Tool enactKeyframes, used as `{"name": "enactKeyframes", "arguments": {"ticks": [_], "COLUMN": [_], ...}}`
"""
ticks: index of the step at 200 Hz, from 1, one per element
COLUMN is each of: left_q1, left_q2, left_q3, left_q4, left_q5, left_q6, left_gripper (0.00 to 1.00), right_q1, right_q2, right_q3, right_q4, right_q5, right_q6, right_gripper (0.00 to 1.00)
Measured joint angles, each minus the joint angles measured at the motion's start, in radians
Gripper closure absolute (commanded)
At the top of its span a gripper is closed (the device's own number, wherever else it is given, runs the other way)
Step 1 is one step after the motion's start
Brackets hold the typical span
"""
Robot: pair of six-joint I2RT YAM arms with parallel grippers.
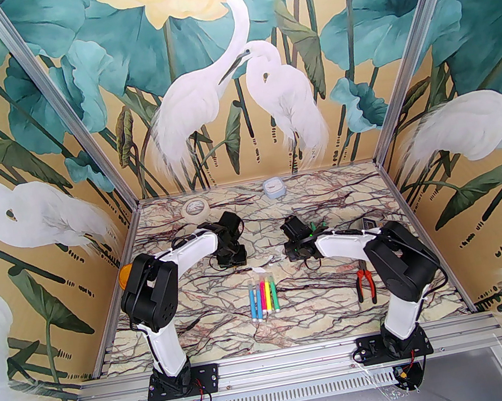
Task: Open the pen caps
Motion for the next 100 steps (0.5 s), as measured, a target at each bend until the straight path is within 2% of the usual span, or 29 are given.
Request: {"name": "enactKeyframes", "arguments": {"ticks": [39,100], "left_q1": [-0.001,-0.002], "left_q2": [0.029,0.057], "left_q3": [0.0,0.017], "left_q4": [-0.024,-0.035], "left_q5": [-0.047,-0.077], "left_q6": [0.001,0.001], "left_gripper": [0.97,0.9], "right_q1": [-0.002,-0.002], "right_q2": [0.03,0.036], "right_q3": [0.026,0.036], "right_q4": [-0.026,-0.056], "right_q5": [0.04,0.085], "right_q6": [0.0,0.0], "right_gripper": [0.95,0.86]}}
